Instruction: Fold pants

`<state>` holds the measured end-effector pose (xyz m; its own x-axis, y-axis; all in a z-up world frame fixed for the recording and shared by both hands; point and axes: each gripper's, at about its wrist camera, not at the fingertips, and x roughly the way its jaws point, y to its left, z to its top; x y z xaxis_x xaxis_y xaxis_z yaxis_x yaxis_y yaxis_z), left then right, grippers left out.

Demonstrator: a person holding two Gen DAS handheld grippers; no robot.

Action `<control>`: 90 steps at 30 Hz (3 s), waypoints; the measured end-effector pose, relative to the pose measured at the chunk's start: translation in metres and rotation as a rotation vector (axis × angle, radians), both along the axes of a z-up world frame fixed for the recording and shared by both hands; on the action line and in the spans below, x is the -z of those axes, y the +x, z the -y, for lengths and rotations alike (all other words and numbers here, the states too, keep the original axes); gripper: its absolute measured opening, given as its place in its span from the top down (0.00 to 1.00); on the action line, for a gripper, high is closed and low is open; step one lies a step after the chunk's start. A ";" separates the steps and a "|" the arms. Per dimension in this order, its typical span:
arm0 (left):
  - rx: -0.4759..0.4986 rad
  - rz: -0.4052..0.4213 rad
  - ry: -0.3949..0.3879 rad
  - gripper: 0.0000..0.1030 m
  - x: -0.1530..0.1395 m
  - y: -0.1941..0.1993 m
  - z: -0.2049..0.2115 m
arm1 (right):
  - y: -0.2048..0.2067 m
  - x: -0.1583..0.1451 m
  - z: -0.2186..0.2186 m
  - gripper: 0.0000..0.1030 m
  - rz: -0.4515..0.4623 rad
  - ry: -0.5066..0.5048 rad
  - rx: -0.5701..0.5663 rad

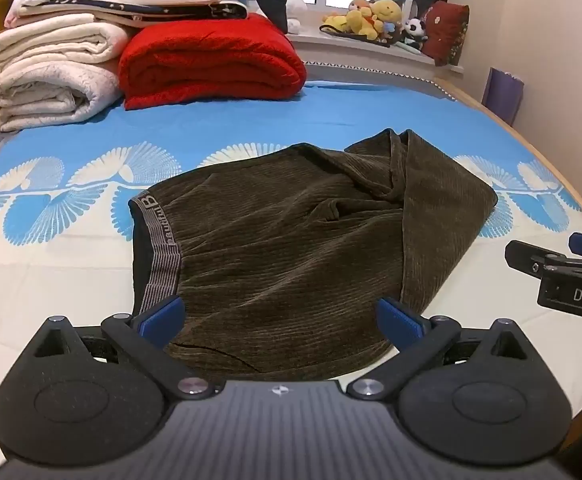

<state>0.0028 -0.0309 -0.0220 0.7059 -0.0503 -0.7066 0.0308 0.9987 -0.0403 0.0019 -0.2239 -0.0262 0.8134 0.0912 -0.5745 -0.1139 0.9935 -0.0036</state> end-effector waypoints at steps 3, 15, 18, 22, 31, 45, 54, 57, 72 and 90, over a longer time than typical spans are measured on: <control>0.000 -0.001 -0.001 0.01 0.000 0.000 -0.001 | 0.001 0.001 -0.003 0.09 -0.004 -0.001 -0.001; 0.000 -0.002 -0.009 0.01 -0.001 0.000 -0.003 | 0.001 0.002 -0.013 0.09 -0.003 0.002 -0.002; 0.001 0.001 -0.005 0.01 0.000 -0.001 -0.002 | 0.001 0.002 -0.013 0.08 -0.004 0.002 -0.002; 0.003 0.001 -0.006 0.01 0.000 0.000 -0.001 | 0.001 0.002 -0.014 0.08 -0.004 0.002 -0.003; 0.005 0.000 -0.006 0.01 0.000 0.000 0.001 | 0.000 0.001 -0.018 0.08 -0.003 0.003 -0.005; 0.008 0.001 -0.008 0.01 0.001 -0.001 0.001 | 0.001 0.002 -0.018 0.08 0.000 -0.003 -0.011; -0.008 0.024 -0.045 0.08 -0.011 0.000 -0.011 | 0.002 0.003 -0.017 0.08 -0.002 0.013 -0.007; -0.081 0.022 -0.126 0.55 -0.032 0.017 -0.052 | 0.004 -0.003 -0.005 0.08 0.011 0.074 0.035; -0.376 -0.291 -0.485 0.80 0.056 0.130 -0.217 | 0.108 0.008 0.030 0.22 0.026 0.137 0.113; -0.261 -0.460 -0.419 0.39 0.136 0.173 -0.211 | 0.242 0.170 -0.052 0.23 -0.530 -0.118 -0.003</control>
